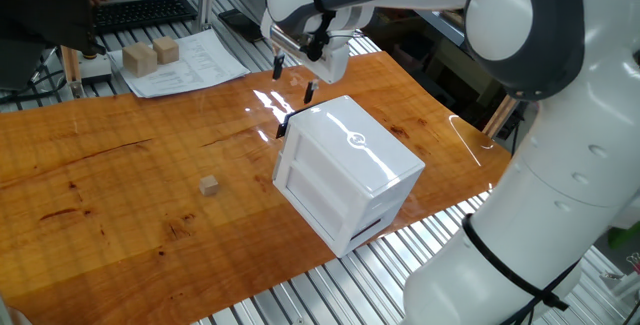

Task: Put things in the drawer

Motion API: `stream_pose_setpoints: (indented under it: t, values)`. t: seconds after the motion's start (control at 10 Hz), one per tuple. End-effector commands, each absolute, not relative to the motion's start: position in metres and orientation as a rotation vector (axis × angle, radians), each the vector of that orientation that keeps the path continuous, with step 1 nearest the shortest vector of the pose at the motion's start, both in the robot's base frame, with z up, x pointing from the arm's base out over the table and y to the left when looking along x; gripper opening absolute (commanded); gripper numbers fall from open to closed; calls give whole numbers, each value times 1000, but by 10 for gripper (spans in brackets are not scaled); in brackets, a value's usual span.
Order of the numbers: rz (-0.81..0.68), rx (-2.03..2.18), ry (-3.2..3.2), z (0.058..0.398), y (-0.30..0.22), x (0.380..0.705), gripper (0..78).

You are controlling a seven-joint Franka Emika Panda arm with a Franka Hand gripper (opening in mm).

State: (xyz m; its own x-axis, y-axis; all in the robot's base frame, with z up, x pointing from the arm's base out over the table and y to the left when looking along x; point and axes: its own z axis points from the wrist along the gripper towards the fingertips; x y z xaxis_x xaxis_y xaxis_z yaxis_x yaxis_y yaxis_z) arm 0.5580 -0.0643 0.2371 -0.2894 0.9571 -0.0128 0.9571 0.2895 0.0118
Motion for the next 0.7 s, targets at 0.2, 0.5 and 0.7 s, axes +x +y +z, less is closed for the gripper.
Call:
stream_pose_setpoints:
  t: [0.2,0.5,0.7]
  values:
    - [6,1858,2493,230,-63,560,774]
    - [8,1861,2483,226,-63,560,774]
    - [3,1869,2477,224,-63,559,774]
